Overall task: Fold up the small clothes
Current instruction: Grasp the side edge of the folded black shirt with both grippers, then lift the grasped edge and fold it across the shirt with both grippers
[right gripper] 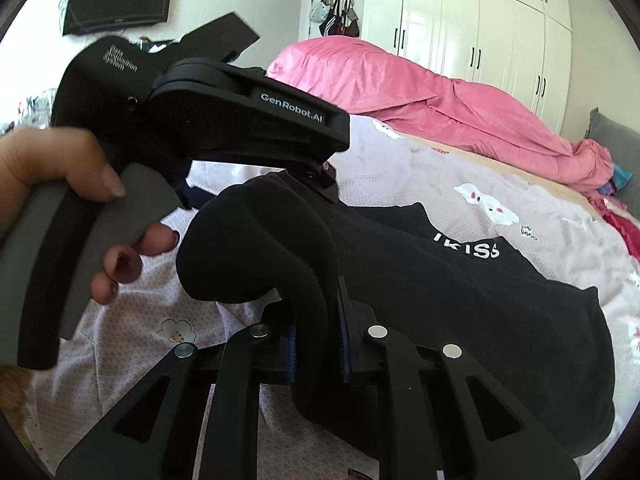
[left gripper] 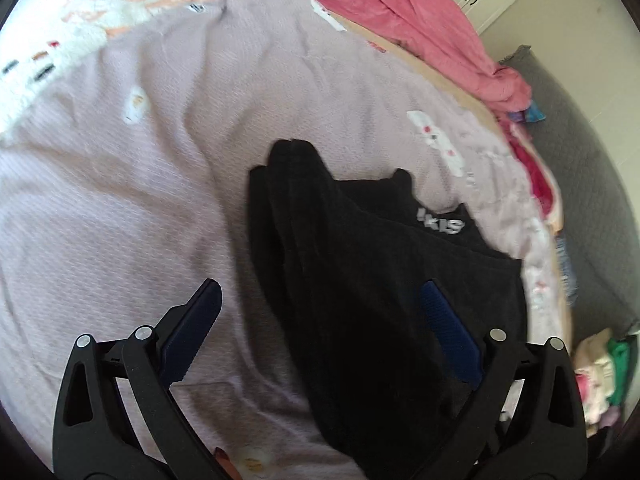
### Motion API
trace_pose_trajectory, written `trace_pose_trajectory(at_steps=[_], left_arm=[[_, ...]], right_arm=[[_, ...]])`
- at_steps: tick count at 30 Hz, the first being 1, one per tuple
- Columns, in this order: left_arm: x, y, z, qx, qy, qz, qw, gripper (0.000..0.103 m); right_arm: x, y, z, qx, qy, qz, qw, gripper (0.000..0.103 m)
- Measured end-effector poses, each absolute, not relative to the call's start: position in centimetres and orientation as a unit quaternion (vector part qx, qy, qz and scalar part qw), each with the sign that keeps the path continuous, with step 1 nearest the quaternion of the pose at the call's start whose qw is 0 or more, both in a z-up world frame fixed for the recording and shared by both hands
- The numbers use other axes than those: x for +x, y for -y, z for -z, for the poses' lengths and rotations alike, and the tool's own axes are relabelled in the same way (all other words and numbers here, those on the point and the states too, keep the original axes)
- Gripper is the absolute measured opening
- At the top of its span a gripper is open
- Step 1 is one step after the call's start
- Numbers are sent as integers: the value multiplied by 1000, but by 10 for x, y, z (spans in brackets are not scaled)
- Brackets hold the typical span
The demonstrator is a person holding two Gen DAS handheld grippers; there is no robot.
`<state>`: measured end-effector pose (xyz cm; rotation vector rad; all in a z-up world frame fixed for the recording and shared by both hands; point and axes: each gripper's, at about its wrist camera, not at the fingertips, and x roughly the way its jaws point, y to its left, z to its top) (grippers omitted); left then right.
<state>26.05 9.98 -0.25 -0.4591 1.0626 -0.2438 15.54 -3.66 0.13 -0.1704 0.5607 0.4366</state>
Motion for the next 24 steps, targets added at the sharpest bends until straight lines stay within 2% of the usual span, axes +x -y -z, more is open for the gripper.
trace_pose_trajectory(at_steps=[1,2,3,7,9,12,24], left_arm=[[262,-97,2,-223,-502,120,827,91],[262,-95,2,-225,-503,125,825,81],[262,-92,2,-226,-504,130,824,66],[261,-82,-1,-217,-503,133,826,44],[261,-78,-4,-212,-499,132,830,28],[260,-75,-10,-209,-493,133,834,23],[247,-26,-62,-167,-452,155,862,23]], right_arm=[[155,38,-3,-79,-273,-215,934,14],[154,40,-3,-77,-272,-216,935,14],[153,42,-4,-73,-271,-217,935,14],[148,45,-8,-67,-265,-216,937,14],[147,47,-10,-64,-264,-215,938,14],[145,50,-13,-59,-262,-216,939,14],[134,94,-36,-5,-233,-198,952,14]])
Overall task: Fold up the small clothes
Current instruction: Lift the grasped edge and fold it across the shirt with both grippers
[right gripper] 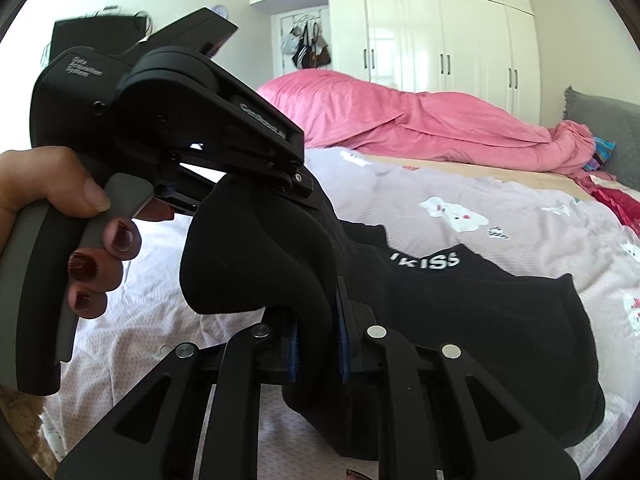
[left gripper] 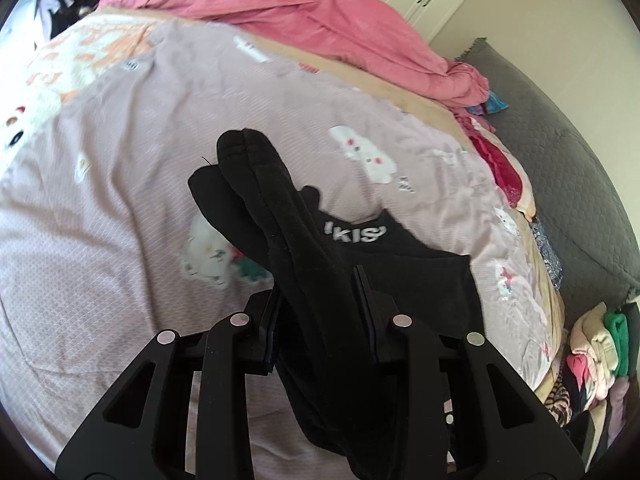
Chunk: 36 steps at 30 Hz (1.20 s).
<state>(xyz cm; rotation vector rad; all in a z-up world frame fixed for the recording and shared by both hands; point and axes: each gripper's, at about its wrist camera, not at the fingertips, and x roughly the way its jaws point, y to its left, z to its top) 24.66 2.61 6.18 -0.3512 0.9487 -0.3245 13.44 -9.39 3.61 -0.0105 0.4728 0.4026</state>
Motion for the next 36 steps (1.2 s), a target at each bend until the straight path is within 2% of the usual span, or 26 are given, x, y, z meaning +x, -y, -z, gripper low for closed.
trace_pose_trajectory(at_steps=[14,36], left_arm=[[233,43,-88,-124,-435,173,875,23],[237,113,-73,-89,-448,190,869,23]], right_arm=[[119,156,-49,43,-222,-182,957,13],[115,200,-31,83,-244,-153,954,12]])
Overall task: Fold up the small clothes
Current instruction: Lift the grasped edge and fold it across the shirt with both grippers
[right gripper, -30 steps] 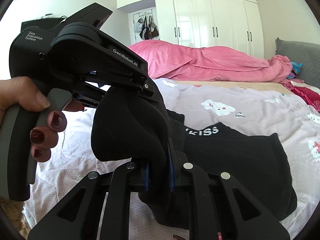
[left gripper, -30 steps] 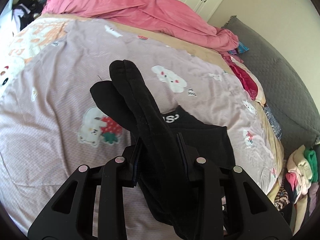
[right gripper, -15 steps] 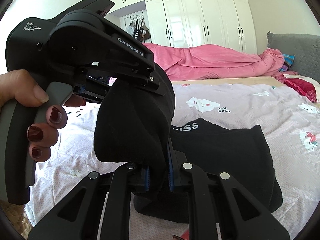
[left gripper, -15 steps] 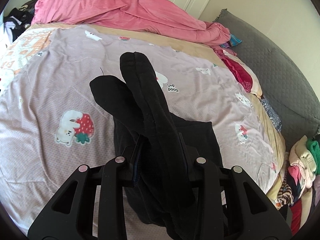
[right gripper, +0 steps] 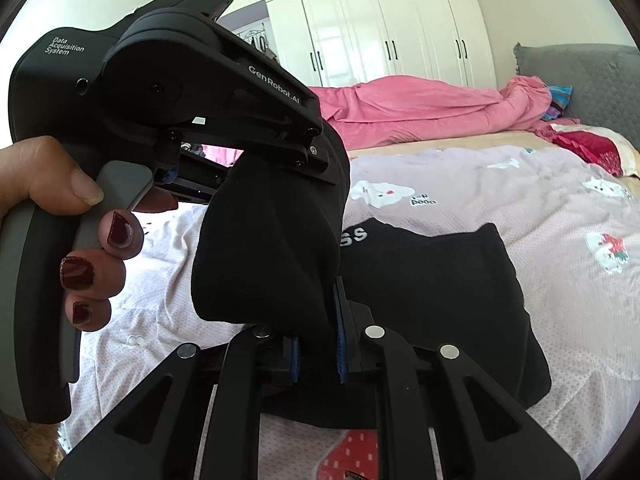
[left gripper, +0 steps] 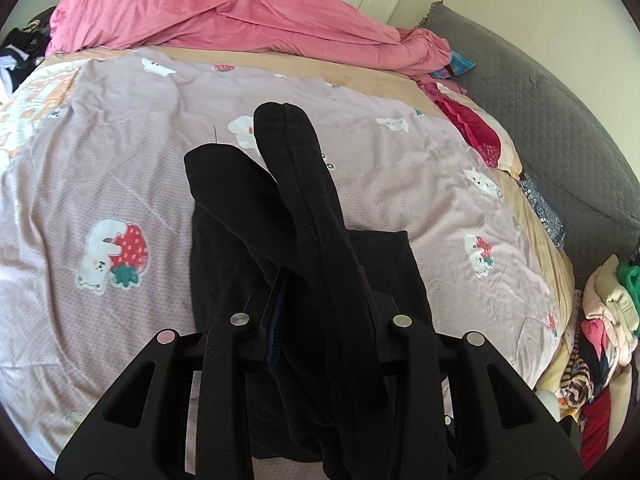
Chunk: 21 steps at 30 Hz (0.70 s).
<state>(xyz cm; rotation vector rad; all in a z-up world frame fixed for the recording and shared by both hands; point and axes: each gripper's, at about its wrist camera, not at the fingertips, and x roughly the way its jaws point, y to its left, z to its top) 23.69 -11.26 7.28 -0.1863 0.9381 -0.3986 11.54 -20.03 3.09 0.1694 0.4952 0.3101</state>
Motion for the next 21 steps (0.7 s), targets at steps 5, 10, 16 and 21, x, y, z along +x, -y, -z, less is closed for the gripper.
trace_pose_trajectory(at_steps=[5,10,16,21], left_arm=[[239,128,-66,-82,-455,198,864,23],[242,141,-60,-79,-460,206,860,23],[246,159,-48,-75,-472,215,852,25],[248,174,-38,-81,-485,233,839,27]], right_arm=[[115,210,-25,90,-250,-143,953,12],[117,221,-19,99,-256,-135,952,12],[119,233,-8,106,-270,-126,949,12],[121,248,4,133,-288,-114,942,12]])
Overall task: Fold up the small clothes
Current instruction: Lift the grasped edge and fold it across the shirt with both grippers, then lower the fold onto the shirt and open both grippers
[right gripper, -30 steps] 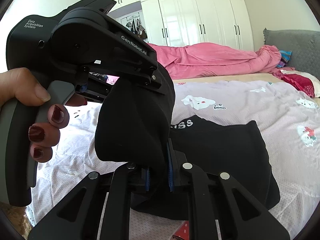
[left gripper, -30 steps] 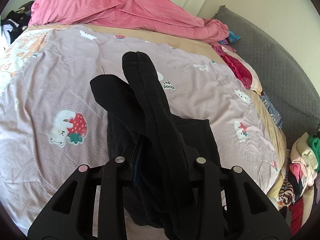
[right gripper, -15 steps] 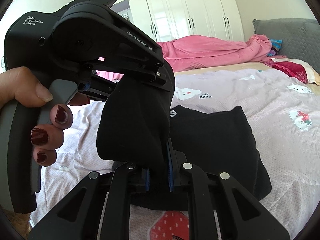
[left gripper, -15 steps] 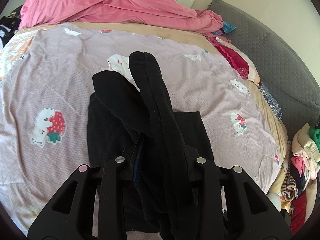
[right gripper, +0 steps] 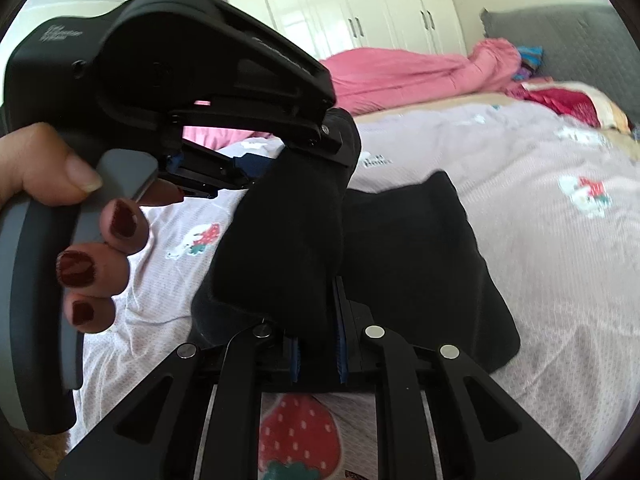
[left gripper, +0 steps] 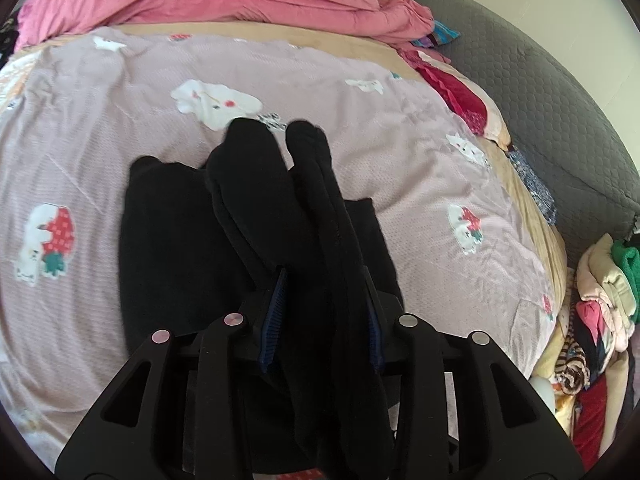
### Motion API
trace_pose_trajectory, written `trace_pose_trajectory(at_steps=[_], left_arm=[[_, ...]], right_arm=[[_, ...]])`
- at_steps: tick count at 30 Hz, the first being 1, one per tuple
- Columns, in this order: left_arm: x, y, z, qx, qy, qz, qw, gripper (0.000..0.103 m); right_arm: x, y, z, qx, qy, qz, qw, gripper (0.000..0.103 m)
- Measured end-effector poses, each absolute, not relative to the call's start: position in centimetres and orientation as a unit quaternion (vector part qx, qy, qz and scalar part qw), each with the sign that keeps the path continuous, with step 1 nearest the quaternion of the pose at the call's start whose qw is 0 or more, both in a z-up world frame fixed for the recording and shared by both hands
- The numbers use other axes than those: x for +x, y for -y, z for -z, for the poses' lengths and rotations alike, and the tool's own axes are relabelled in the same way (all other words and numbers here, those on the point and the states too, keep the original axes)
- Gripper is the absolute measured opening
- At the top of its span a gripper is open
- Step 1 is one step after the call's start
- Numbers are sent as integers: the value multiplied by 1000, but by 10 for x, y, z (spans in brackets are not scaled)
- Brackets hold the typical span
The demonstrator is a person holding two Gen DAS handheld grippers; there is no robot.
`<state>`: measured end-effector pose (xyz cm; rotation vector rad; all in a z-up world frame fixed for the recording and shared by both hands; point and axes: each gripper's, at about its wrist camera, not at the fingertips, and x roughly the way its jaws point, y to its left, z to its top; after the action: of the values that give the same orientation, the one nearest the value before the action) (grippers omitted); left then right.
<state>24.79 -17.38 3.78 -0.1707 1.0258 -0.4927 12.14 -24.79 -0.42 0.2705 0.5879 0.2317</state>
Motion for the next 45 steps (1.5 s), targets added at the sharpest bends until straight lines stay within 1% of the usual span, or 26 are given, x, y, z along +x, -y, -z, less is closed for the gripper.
trace_pose_trajectory(at_steps=[4,9,13,15,17,19,20,21,23,24,26,28,31,32,33,34,36,38,42,44,45], left_arm=[[245,186,-33,-79,-490,245,833,28],[240,187,-34,-85,-484,256,832,40],[232,176,-46,-90,-469,259,840,45],[229,165,-52,-90,-456,251,849,48],[226,145,-55,-92,-443,230,862,49],[226,127,-53,-96,-440,205,869,49],[225,116,-48,-100,-442,193,870,49],[225,108,-43,-104,-447,182,870,49],[224,93,-30,-118,-459,168,864,49],[223,88,-24,-123,-465,164,861,49],[219,82,-14,-125,-473,161,857,49],[216,82,-9,-126,-478,164,854,49],[212,88,-4,-118,-485,170,850,50],[212,89,-3,-114,-485,170,850,53],[211,91,-3,-112,-485,171,850,54],[210,91,-3,-112,-485,171,851,54],[209,92,-5,-113,-484,175,850,54],[207,94,-7,-110,-483,178,850,54],[201,96,-11,-110,-479,194,849,54],[200,95,-7,-114,-487,195,844,54],[200,96,-4,-112,-490,194,843,54]], right_arm=[[123,265,10,154,-296,-98,938,12],[127,283,24,198,-315,-102,923,12],[127,287,29,213,-321,-111,916,13],[128,291,30,226,-326,-121,910,16],[130,297,30,246,-332,-136,900,23],[135,307,27,268,-331,-146,893,35],[139,311,24,277,-333,-158,887,53],[146,316,22,290,-335,-170,880,63],[158,323,19,308,-339,-182,870,71],[170,326,18,320,-350,-188,860,71],[187,328,21,341,-369,-197,841,75],[210,333,26,377,-385,-204,817,75],[229,331,28,382,-413,-221,797,75],[225,329,25,379,-417,-221,796,66],[226,329,25,370,-421,-218,799,44],[226,328,23,352,-420,-218,808,33],[221,328,19,326,-409,-213,825,25],[215,327,12,303,-393,-212,842,24],[194,326,-15,202,-345,-186,897,23],[193,326,-14,172,-349,-161,907,24],[193,328,-6,165,-360,-154,905,26]])
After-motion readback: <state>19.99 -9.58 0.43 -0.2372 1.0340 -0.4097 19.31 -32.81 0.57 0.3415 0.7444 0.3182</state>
